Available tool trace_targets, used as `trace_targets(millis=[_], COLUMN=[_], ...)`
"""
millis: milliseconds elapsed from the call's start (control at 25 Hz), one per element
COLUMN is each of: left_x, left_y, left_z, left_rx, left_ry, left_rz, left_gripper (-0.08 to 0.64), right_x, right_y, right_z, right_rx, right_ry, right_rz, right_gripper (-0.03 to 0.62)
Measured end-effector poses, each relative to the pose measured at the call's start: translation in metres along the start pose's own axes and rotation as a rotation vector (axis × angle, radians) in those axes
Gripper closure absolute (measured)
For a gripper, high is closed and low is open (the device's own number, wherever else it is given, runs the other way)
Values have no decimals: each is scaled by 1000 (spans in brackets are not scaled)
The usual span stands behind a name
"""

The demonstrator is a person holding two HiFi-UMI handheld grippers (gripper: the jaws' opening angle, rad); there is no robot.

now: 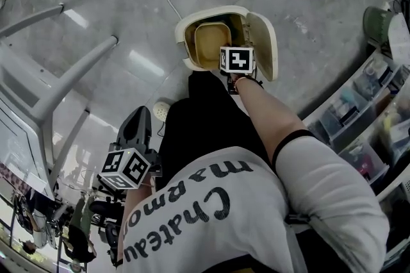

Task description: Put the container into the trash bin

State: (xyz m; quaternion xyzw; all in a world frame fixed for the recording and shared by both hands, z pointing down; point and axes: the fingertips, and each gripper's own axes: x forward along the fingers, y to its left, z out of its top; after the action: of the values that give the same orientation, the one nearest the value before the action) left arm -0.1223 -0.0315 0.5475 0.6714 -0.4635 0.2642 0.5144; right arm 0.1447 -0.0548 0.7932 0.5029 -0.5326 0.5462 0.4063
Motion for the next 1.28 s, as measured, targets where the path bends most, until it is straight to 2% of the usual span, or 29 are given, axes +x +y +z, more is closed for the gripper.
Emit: trace_targets(millis=[320, 680, 920, 1280], left_x=[8, 25, 34, 24], left_y=[13, 20, 24, 41], left_z=[10, -13, -12, -24], left_rx=[0, -38, -40, -45], left_ry=[12, 69, 74, 88], left_rz=[19, 24, 27, 62], left_gripper=[538, 538, 538, 538], right_x=[18, 44, 61, 79], right_y=[-2, -5, 1, 4], right_z=[0, 5, 2, 5], right_rx=[-4, -74, -72, -147], right_ry=[23, 53, 73, 90], right_rz=[-27, -50, -45, -98], right_gripper=[560, 560, 560, 560])
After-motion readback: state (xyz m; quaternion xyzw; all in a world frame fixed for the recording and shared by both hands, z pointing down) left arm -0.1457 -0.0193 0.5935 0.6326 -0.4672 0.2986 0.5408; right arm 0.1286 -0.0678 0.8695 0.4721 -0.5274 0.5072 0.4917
